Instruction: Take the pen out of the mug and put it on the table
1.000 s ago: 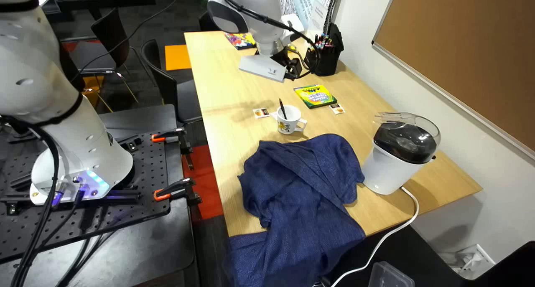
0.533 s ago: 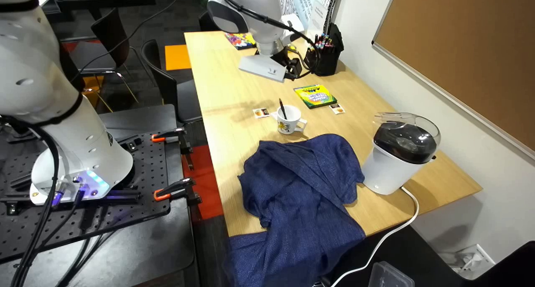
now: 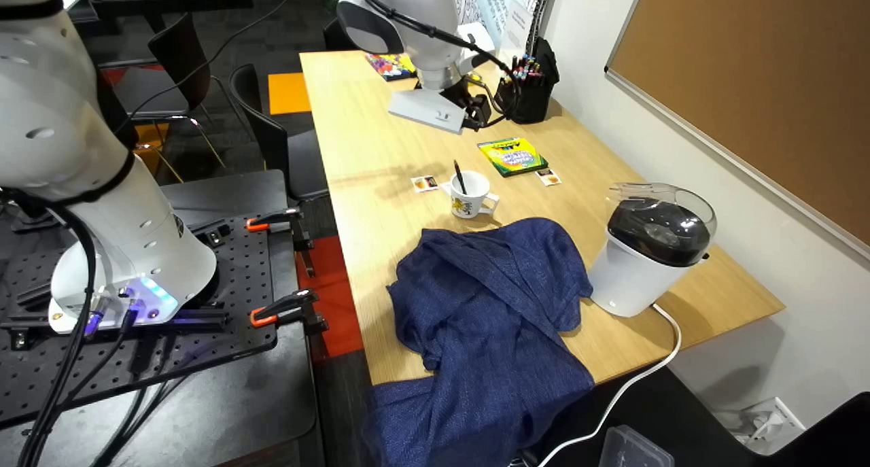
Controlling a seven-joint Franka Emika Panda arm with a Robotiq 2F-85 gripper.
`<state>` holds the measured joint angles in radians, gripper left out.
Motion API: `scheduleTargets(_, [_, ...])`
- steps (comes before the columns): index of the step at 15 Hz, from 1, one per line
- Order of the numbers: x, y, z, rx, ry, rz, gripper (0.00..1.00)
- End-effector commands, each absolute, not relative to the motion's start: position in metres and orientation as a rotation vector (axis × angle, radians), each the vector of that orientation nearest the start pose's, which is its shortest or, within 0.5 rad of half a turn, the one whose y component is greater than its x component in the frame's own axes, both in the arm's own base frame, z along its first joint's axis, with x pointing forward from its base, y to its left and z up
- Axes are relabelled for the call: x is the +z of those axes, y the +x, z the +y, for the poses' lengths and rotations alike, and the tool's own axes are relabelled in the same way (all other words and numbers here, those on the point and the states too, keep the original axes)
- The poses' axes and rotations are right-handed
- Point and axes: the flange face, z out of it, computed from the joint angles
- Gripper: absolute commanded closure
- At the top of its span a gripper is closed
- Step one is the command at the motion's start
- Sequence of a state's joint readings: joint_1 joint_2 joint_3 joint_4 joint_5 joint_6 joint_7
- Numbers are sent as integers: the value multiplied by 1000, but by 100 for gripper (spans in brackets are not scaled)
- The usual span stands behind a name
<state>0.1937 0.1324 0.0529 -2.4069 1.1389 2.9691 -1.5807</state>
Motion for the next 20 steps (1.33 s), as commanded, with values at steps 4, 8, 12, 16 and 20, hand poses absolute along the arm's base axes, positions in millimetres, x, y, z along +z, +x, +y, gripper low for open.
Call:
scheduleTargets(4, [286, 510, 57, -838, -2673, -1096, 0])
scheduleTargets(8, [278, 508, 51, -802, -2639, -1183, 0])
scheduleTargets(12, [260, 502, 42, -720, -2579, -1250, 0])
scheduleTargets(16, [243, 499, 24, -647, -2464, -1374, 0])
scheduleTargets(20, [233, 503, 3, -606, -2287, -1527, 0])
